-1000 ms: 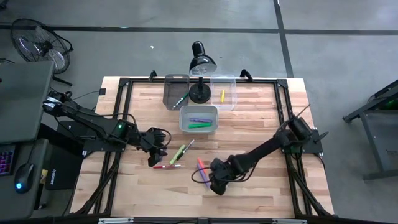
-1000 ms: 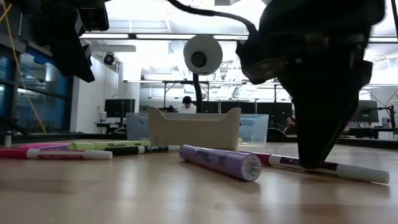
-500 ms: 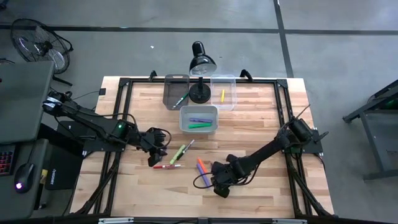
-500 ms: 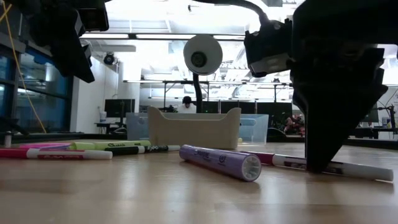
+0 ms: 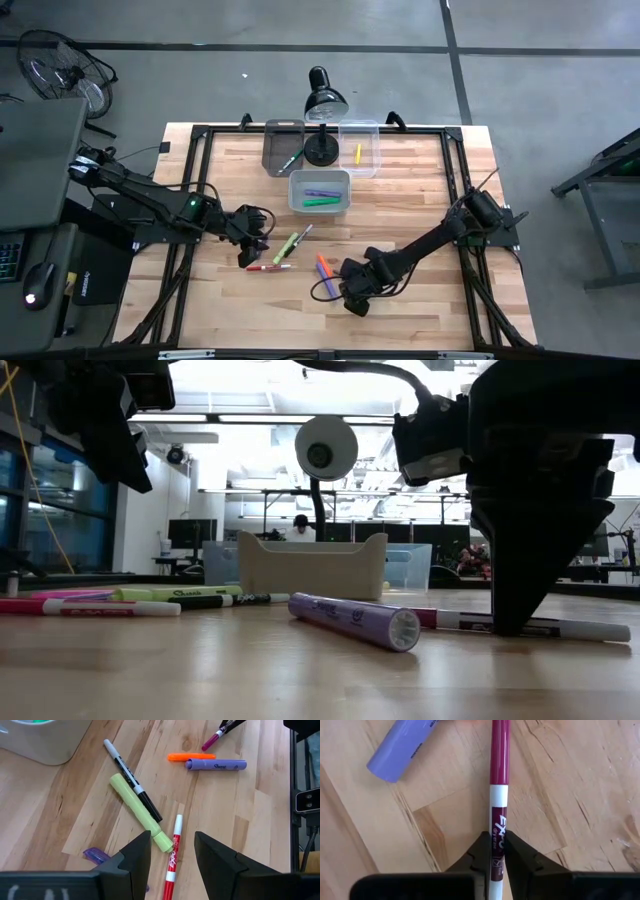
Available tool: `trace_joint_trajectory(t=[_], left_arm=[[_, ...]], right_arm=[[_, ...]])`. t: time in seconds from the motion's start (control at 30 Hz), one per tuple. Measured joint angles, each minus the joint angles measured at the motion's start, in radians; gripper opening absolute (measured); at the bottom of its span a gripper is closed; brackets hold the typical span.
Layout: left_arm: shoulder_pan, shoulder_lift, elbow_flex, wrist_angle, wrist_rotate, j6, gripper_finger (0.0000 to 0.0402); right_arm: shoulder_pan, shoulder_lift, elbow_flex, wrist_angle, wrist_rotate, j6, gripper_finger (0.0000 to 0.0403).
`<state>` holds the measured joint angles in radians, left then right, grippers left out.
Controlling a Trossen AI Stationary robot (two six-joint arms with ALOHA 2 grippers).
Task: Pick & Place Markers
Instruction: Put the medium maroon marker into the black bin
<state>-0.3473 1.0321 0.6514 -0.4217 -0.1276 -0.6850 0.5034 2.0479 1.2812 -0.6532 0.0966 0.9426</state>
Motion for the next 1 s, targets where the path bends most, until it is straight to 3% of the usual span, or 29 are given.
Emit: trace_joint_trajectory(t=[0.37, 0.6, 1.0], left_arm=[[0.0, 0.0, 0.0, 0.0, 0.01, 0.0, 0.0149], [0.0, 0.0, 0.0, 0.0, 0.014, 0.002, 0.0149], [0.0, 0.0, 0.0, 0.0, 0.013, 0.008, 0.0149]], right_arm=[[-0.023, -0.064, -0.009, -0.054, 0.042, 0.054, 0.0021], [-0.062, -0.107, -0.015, -0.223, 0.053, 0.136, 0.0024], [-0.177, -0.292, -0.011, -0.343, 0.092, 0.178, 0.0024]])
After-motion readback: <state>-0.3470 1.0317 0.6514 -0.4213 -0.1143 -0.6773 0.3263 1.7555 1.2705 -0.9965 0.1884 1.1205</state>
